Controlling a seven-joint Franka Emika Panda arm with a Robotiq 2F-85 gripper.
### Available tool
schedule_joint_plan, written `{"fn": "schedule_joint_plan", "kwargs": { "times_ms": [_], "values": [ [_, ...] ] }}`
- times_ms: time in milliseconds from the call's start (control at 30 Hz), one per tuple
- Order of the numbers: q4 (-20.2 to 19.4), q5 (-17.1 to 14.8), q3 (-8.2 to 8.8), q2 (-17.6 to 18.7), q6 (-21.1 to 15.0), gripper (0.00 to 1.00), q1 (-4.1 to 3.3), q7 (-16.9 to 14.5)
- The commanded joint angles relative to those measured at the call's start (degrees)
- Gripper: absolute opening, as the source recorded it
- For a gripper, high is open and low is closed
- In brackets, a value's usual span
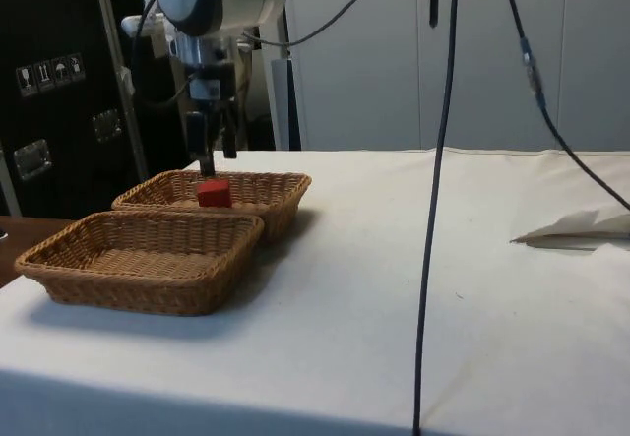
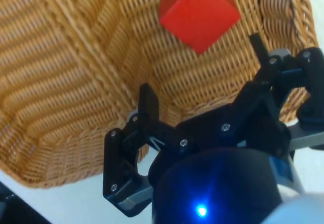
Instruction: Pick up the red cube and place it into the right basket.
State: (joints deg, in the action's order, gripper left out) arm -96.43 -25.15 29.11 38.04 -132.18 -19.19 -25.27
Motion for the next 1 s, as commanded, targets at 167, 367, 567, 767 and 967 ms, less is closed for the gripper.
{"fn": "schedule_joint_plan", "kwargs": {
  "times_ms": [167, 367, 567, 767, 967],
  "values": [
    [-2.6, 1.7, 0.57, -4.1, 1.0, 1.00, -1.15, 1.9],
    [-4.6, 3.6, 0.46, -7.4, 2.0, 1.00, -1.55, 3.2],
    [-6.3, 5.3, 0.46, -10.8, 3.5, 1.00, -1.89, 4.1],
    [-8.0, 7.4, 0.23, -14.6, 5.2, 1.00, -2.12, 5.3],
    [-9.1, 8.5, 0.17, -17.0, 6.4, 1.00, -2.29, 5.8]
  ]
}}
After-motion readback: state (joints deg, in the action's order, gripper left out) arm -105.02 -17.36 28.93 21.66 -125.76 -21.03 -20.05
